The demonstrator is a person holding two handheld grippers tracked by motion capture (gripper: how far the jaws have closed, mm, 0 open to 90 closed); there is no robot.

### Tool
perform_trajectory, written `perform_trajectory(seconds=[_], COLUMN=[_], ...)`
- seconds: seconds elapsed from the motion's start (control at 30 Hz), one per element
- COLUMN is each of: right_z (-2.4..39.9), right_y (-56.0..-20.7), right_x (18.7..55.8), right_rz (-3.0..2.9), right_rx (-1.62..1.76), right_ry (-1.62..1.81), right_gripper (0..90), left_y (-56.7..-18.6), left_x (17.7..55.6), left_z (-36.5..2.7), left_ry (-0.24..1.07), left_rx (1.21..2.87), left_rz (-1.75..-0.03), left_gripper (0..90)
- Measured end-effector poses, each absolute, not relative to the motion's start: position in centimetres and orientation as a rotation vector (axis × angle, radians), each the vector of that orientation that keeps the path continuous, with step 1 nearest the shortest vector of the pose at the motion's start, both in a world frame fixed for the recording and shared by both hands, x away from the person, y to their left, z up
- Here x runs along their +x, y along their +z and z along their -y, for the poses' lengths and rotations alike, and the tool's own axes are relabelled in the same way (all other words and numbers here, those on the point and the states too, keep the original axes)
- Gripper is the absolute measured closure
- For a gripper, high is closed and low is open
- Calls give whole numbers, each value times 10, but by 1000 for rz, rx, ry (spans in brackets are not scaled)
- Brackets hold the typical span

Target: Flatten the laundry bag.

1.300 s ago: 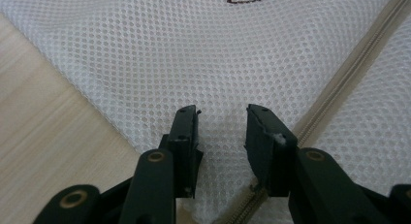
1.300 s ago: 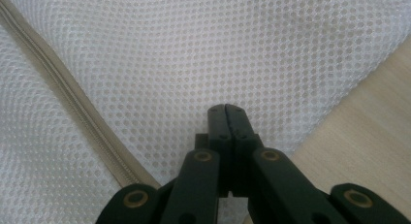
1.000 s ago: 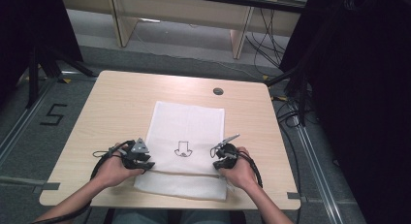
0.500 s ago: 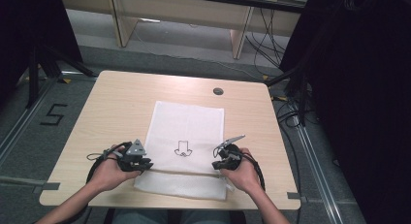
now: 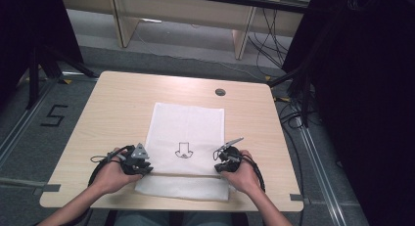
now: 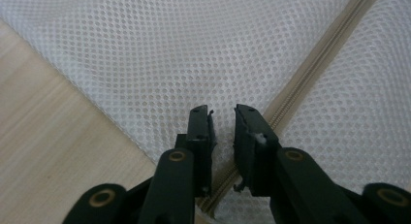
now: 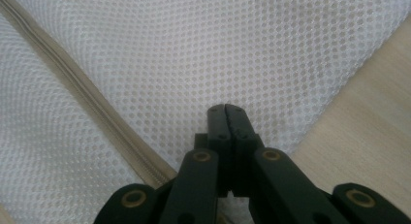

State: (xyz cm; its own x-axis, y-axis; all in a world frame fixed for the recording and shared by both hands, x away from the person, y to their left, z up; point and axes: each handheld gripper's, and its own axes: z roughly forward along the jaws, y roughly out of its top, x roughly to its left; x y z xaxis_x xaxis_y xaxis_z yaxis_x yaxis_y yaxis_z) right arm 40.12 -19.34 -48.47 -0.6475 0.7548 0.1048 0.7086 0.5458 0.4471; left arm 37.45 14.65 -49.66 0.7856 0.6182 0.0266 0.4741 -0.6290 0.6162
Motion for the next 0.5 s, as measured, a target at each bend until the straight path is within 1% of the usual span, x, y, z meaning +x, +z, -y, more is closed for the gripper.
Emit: perform_trajectory(seconds=[0.03,0.07,0.17,0.27,0.3,0.43,0.5], right_z=[194,194,200,207,208,216,218], right_y=[-483,-479,-470,-467,-466,-465,-463], right_x=[401,398,394,390,387,384,383], right_rz=[-2671,-2646,-2608,-2589,-2589,-2556,-2558], right_rx=[1275,1318,1313,1293,1329,1332,1339], right_ry=[720,733,796,822,815,818,841], right_gripper=[891,882,846,826,817,797,785], left_y=[-495,-494,-487,-486,-485,-491,-491], left_x=[374,375,377,378,379,379,380], left_z=[-147,-147,-150,-149,-149,-141,-139], left_ry=[306,335,408,396,405,336,342], left_rx=[2348,2306,2254,2197,2213,2177,2179], left_rz=[-806,-809,-791,-777,-750,-754,-734], left_gripper=[728,711,658,604,581,478,452])
